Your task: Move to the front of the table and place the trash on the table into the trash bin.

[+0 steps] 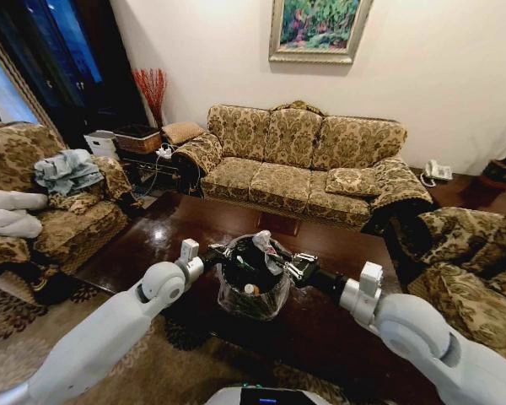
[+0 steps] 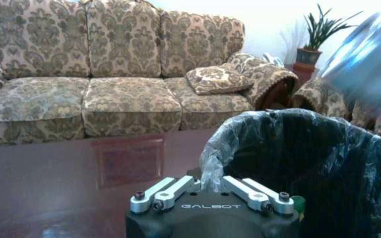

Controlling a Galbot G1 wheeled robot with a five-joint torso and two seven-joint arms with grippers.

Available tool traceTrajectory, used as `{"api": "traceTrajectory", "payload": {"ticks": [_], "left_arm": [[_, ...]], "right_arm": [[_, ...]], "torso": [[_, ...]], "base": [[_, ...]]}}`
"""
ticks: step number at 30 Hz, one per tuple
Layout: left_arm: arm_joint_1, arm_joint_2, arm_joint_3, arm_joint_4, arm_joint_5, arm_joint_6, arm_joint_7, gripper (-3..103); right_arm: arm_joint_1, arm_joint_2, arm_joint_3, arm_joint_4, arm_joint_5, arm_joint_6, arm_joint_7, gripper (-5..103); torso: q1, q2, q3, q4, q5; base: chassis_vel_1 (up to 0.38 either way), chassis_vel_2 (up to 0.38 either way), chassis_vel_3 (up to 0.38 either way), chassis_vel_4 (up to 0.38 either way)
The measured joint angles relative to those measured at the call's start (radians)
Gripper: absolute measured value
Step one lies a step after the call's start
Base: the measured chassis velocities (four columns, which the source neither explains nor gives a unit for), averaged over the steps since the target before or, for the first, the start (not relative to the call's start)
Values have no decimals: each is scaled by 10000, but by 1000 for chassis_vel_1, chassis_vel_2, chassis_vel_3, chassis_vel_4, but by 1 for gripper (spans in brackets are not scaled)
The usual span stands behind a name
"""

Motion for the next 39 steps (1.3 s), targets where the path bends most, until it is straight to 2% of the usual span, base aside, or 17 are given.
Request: {"api": "traceTrajectory", "payload": {"ticks": [1,3,4,6,7,8,10,11,12,15,16,18,19,20,23,27,39], "left_arm": [[0,0,0,0,0,0,0,4],[69,-12,0,-71,20,10,-6,4],[87,-14,0,-94,28,12,-9,4],[94,-15,-18,-142,38,23,-24,4],[94,-15,-18,-142,38,23,-24,4],[94,-13,-35,-160,38,29,-38,4],[145,-20,-133,-194,90,35,-94,4],[145,-20,-133,-194,90,35,-94,4],[227,-46,-209,-204,210,15,-132,4],[720,-214,-615,-291,1181,-208,-137,4],[720,-214,-615,-291,1181,-208,-137,4],[1233,-418,-974,-559,2120,-342,-81,4],[1233,-418,-974,-559,2120,-342,-81,4],[1471,-530,-1138,-793,2478,-359,-65,4],[1802,-747,-1463,-1365,2847,-382,-34,4],[1940,-819,-1679,-1642,2905,-418,-51,4],[2236,-935,-1990,-1770,3083,-613,-57,4]], "right_arm": [[0,0,0,0,0,0,0,27],[-19,37,0,-35,-35,67,93,37],[-14,48,-5,-52,-37,97,125,37],[12,61,-14,-78,-37,137,196,48],[12,61,-14,-78,-37,137,196,48],[11,62,-8,-71,-33,154,238,54],[-12,81,173,3,24,207,531,65],[-12,81,173,3,24,207,531,65],[-55,136,292,66,48,328,768,70],[-314,593,777,312,-101,637,1879,80],[-314,593,777,312,-101,637,1879,80],[-612,1215,1247,358,-523,664,2450,91],[-612,1215,1247,358,-523,664,2450,91],[-807,1566,1527,374,-675,592,2535,96],[-1369,2434,1992,505,-1111,332,2724,100],[-1741,2895,1961,614,-1635,236,2827,100],[-2200,3150,1852,532,-2314,141,2418,100]], "torso": [[0,0,0,0,0],[0,0,0,0,0],[-1,0,0,0,0],[-1,1,0,1,0],[-1,1,0,1,0],[0,1,0,1,0],[0,0,0,0,0],[0,0,0,0,0],[0,0,0,0,0],[0,1,0,0,-2],[0,1,0,0,-2],[0,2,0,2,-2],[0,2,0,2,-2],[0,2,0,4,-2],[-1,3,-1,0,-1],[-2,3,-2,-2,-1],[0,3,-1,0,-2]], "base": [[0,0,0,0],[0,0,0,0],[0,0,0,0],[0,0,0,0],[0,0,0,0],[0,0,0,0],[0,0,0,0],[0,0,0,0],[0,0,0,0],[0,0,0,0],[0,0,0,0],[0,0,0,0],[0,0,0,0],[0,0,0,0],[0,0,0,0],[0,0,0,0],[85,80,-72,-79]]}}
